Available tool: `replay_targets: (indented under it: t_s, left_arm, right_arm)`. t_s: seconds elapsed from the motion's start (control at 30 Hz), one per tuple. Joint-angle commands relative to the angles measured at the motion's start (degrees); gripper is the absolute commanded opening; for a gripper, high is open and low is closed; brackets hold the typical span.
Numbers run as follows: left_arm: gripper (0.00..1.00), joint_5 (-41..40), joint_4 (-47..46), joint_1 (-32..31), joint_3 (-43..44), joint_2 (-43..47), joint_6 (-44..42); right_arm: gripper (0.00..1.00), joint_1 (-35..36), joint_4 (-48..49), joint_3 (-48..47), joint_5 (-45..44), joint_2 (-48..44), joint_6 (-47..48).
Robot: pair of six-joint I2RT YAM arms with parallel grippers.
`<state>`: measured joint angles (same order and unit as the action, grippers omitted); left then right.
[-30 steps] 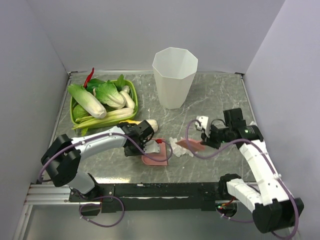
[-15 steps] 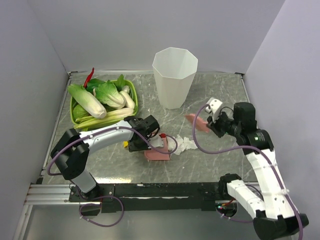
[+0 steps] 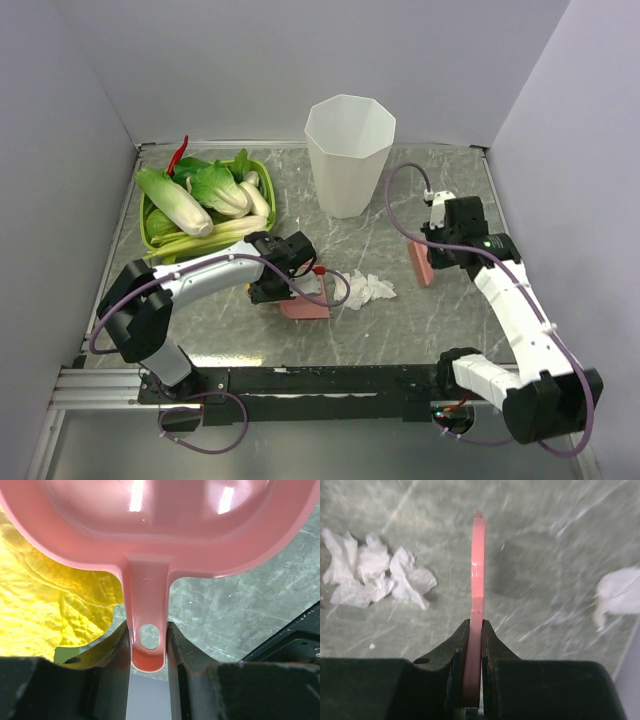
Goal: Sweep away the paper scraps from the table
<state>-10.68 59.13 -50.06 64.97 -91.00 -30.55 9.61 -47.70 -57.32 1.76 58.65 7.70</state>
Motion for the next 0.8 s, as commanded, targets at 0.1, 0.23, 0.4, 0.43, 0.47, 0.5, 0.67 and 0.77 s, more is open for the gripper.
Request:
replay_targets:
  t_s: [0.1,0.23,0.4,0.43,0.47,0.5,0.67,0.77]
  left_arm:
    - [0.01,0.65,-1.39,-0.3,2.53,-2.33,0.49]
    - [0.01,2.06,-2.18,-0.47,4.81,-5.32,0.31]
    - [0.01,3.29,-3.23,-1.7,6.75,-8.57,0.49]
    - [0.01,3.64,-3.58,-2.14,7.27,-9.01,0.57]
    - [0.01,3.91,-3.67,-2.14,7.62,-9.28,0.66]
    - [0.01,4.17,-3.85,-2.32,7.98,-9.89,1.01]
    - [0.01,5.14,-5.95,-2.41,8.86,-9.81,2.07]
    - [0.01,5.05,-8.24,-2.15,7.37,-8.32,2.42]
  right_arm:
    - [0.0,0.15,-0.38,-0.07,5.96,7.07,-9.62]
    - [0.0,1.46,1.21,-0.42,15.6,10.42,-12.62]
    - [0.0,4.72,7.0,-0.07,27.48,14.11,-17.71]
    - [0.0,5.07,7.97,-0.33,29.77,14.56,-17.72]
    - [0.0,5.51,8.93,-0.77,33.45,14.91,-17.46]
    - [0.0,5.6,9.12,-1.3,35.14,15.52,-16.76]
    - [0.0,5.51,8.07,-6.48,44.29,15.35,-15.0]
    - [0.0,5.51,4.65,-8.42,40.27,12.81,-10.53]
